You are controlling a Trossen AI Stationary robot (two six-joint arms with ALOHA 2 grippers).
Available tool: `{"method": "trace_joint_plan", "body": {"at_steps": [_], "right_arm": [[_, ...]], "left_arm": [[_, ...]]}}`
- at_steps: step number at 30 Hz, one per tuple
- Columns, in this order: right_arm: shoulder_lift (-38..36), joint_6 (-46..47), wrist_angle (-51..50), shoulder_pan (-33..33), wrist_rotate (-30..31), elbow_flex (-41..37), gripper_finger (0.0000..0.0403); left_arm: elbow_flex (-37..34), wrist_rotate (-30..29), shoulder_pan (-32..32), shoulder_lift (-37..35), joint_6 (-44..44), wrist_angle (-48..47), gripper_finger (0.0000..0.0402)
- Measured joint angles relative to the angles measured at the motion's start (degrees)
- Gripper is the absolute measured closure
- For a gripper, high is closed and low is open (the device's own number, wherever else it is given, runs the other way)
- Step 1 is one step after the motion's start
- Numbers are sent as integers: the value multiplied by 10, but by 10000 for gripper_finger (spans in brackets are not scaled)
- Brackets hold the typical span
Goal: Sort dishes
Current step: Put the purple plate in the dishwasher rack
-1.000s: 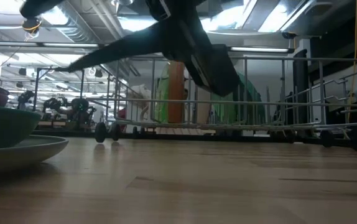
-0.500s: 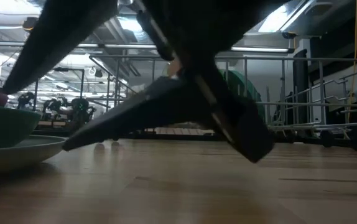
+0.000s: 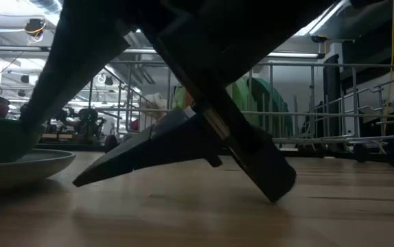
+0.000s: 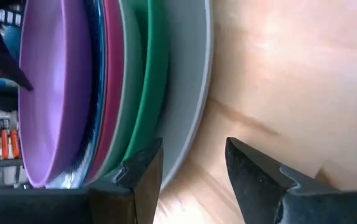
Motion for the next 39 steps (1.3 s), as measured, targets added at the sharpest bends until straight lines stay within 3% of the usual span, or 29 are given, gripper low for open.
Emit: {"method": "trace_joint_plan", "body": {"at_steps": [13,27,32,39], "right_arm": [[0,91,-23,-34,-15,1,224],[-4,181,-59,-61,-113,2,224],[-5,223,-74,-77,-180,4,225],[-3,252,-186,-98,-252,51,225]], "left_arm": [[0,-3,3,0,0,4,286],[0,-3,33,0,0,5,286],[0,-3,45,0,0,5,286],[0,-2,57,0,0,5,286]]}}
